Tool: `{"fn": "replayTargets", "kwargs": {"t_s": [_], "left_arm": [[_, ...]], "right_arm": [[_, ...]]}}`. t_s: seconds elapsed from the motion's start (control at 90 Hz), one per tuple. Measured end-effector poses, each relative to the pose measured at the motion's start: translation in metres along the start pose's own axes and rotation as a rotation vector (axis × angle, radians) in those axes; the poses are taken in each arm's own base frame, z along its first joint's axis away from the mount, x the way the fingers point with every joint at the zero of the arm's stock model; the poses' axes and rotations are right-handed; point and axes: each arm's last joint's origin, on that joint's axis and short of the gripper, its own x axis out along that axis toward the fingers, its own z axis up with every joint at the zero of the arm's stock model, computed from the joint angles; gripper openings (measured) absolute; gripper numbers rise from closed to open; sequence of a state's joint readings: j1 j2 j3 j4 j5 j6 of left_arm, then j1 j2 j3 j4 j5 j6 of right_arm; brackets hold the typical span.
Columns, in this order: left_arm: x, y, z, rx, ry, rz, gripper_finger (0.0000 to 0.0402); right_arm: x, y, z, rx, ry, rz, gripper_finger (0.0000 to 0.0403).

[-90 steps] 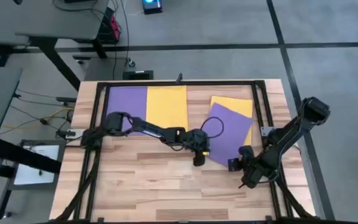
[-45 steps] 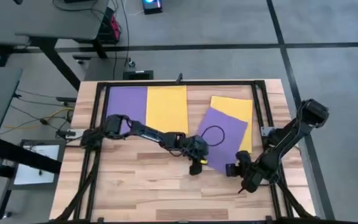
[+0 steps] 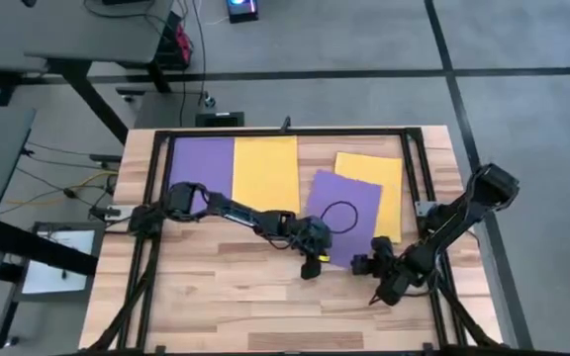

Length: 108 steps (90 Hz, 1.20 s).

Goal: Organize paper
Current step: Stack the purple paper on top of the purple paper

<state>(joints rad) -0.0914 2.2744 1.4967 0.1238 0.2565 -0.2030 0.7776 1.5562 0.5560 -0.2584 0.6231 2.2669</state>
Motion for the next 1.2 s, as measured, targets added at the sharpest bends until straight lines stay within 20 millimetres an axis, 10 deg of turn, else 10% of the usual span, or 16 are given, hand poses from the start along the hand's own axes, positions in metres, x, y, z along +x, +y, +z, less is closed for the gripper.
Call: {"fn": "replayTargets", "kwargs": {"t_s": [0.511,0.811,1.011,1.2], "left_arm": [[-0.022,-0.007,0.017,-0.055,-0.005,0.003,0.0],[-0.203,-0.035,0.096,-0.077,-0.113,0.174,0.0],[-0.332,-0.051,0.094,-0.084,-0.188,0.403,0.0],[-0.413,-0.063,0.078,-0.117,-0.301,0.473,0.0]], "right_arm": [[-0.017,0.012,0.007,-0.224,0.035,-0.017,0.0002],[-0.087,0.082,0.064,-0.55,0.038,0.045,0.0],[-0.104,0.131,0.13,-0.55,-0.075,0.131,0.0],[-0.102,0.186,0.194,-0.429,-0.249,0.403,0.0]]}}
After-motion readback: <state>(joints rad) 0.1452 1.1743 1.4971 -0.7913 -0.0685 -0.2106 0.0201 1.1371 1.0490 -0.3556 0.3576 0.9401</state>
